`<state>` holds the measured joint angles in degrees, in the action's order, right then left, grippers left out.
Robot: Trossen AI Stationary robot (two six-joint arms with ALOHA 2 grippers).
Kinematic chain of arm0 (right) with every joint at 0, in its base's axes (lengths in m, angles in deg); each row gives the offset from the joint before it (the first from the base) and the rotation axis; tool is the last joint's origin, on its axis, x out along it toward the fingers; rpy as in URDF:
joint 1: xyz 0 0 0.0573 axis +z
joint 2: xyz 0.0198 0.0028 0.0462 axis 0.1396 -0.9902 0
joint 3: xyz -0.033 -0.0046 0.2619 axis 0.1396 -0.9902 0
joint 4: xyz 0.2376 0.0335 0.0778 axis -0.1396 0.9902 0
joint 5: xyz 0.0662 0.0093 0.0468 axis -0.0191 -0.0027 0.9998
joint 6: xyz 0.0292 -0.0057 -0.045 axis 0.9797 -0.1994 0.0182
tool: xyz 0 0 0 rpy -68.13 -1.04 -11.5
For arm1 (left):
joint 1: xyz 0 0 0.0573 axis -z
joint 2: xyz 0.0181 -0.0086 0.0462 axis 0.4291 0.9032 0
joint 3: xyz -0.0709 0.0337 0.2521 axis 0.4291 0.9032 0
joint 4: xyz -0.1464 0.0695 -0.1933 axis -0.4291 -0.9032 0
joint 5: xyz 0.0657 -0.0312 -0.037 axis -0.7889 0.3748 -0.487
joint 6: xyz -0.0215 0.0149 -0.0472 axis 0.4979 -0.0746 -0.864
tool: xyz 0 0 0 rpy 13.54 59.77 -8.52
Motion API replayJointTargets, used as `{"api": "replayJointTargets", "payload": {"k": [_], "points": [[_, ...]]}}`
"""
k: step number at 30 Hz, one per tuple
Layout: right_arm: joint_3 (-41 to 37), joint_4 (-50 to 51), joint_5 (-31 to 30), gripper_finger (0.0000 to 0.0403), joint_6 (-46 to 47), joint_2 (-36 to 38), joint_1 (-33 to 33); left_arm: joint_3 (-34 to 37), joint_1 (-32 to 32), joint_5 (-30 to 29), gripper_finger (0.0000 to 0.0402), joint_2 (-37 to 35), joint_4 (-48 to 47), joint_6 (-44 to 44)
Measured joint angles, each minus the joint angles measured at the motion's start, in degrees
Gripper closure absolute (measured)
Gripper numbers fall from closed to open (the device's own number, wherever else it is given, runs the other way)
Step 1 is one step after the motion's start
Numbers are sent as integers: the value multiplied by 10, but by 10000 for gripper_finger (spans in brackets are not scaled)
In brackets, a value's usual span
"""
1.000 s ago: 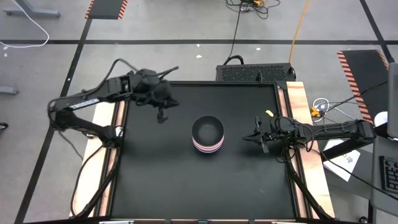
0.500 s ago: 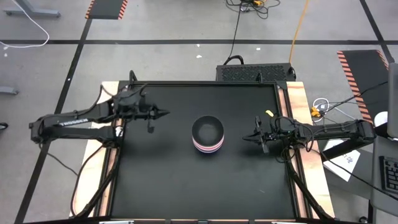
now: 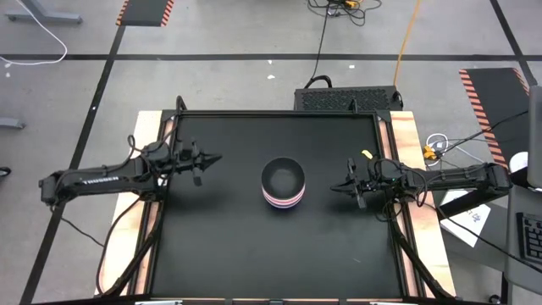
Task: Nest bowls inside each other
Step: Return to Home Position
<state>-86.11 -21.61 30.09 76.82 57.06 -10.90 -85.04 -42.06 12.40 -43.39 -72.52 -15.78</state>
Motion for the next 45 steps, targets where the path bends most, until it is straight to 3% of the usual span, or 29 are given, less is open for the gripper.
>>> {"api": "replayJointTargets", "payload": {"k": [7, 15, 24, 29, 36, 45], "points": [[0, 0, 0, 403, 0, 0, 0, 49, 1, -11, 401, -43, 12, -2], [0, 1, 0, 403, -1, 0, 0, 133, 1, 1, 401, -100, 108, -19], [0, -4, -5, 403, -7, 0, 0, 134, 1, 101, 401, -107, 94, 8], [0, -30, -85, 403, 15, 0, 0, 134, 1, 135, 401, -116, 93, 42], [0, -101, -115, 403, -7, -11, -18, 134, 1, 142, 401, -119, 31, 55], [17, -134, -92, 403, -18, -93, -100, 134, -18, 141, 401, -119, 2, 92]]}}
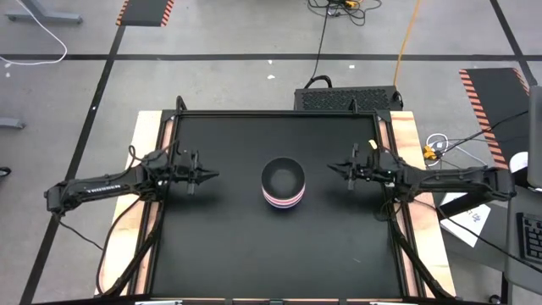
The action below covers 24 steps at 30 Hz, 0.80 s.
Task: Nest bowls inside each other
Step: Return to Home Position
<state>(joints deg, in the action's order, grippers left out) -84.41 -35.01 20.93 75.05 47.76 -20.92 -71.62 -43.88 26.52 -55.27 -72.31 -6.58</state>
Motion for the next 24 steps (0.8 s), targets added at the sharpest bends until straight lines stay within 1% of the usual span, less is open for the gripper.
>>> {"api": "replayJointTargets", "payload": {"k": [3, 6, 7, 10, 13, 18, 20, 24], "points": [[14, -7, 15, 403, -12, -28, -22, 0, -20, 1, 401, 0, 1, 5], [40, -58, 81, 403, -22, -40, -24, 0, -36, 27, 400, 0, 2, 10], [47, -64, 94, 403, -24, -39, -23, 0, -41, 36, 400, 0, 3, 10], [54, -58, 96, 403, -28, -32, -20, 0, -49, 57, 401, 0, 3, 10], [56, -42, 96, 403, -29, -2, -20, 0, -51, 64, 400, 0, 3, 11], [56, 53, 96, 403, -39, 79, -10, 0, -51, 67, 400, 0, 1, 11], [56, 58, 93, 403, -42, 109, -6, 0, -51, 71, 398, 0, 2, 11], [56, 69, 93, 403, -43, 145, -4, 0, -51, 73, 400, 0, 10, 12]]}}
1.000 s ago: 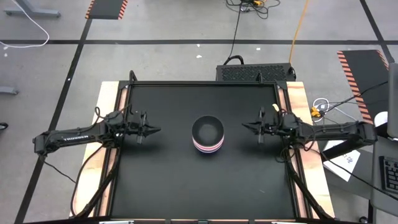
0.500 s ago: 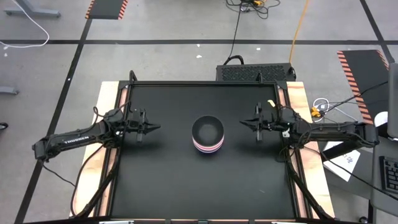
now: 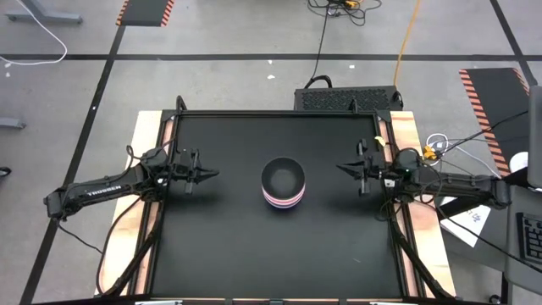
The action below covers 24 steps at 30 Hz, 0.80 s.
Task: Nest bowls inside each other
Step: Return to Home Position
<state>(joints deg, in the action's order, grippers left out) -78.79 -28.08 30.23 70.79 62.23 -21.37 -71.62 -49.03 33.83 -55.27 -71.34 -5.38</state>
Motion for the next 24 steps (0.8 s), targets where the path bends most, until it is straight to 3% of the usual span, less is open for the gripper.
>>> {"api": "replayJointTargets", "payload": {"k": [7, 16, 24], "points": [[1, 41, 20, 403, 1, 83, 1, 0, 0, 47, 400, 0, 54, -13], [1, 180, 48, 403, 15, 195, 34, 0, 0, 101, 399, 0, 48, 1], [2, 275, 68, 403, -8, 204, 92, 0, 1, 125, 400, 0, 29, 23]]}}
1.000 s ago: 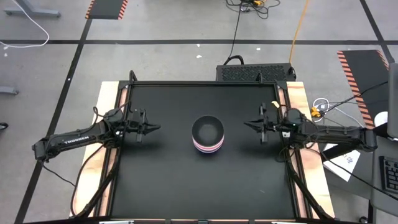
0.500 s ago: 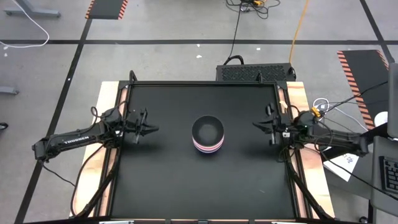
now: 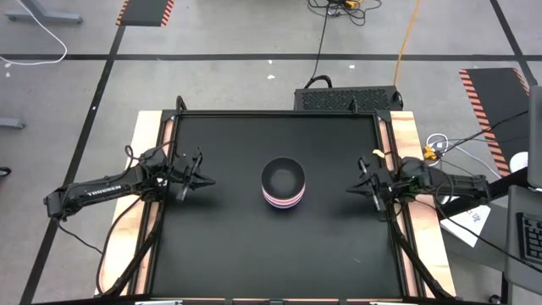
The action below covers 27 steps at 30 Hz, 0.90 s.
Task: Nest bowls inside each other
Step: Return to Home Position
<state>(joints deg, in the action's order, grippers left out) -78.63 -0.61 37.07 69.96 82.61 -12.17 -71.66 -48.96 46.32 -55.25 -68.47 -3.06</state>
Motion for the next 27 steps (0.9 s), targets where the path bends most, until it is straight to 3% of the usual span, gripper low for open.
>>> {"api": "replayJointTargets", "payload": {"k": [9, 16, 22, 27], "points": [[4, 21, -13, 403, -32, 0, 51, 0, 11, 0, 401, 0, 11, 40], [13, 18, -164, 403, -22, 0, 63, 0, 15, -18, 401, -1, 25, 78], [14, 10, -164, 403, -15, 0, 65, -4, -1, -24, 401, -46, 21, 72], [13, 1, -172, 403, -17, 0, 66, -24, -28, -14, 401, -81, 5, 17]]}}
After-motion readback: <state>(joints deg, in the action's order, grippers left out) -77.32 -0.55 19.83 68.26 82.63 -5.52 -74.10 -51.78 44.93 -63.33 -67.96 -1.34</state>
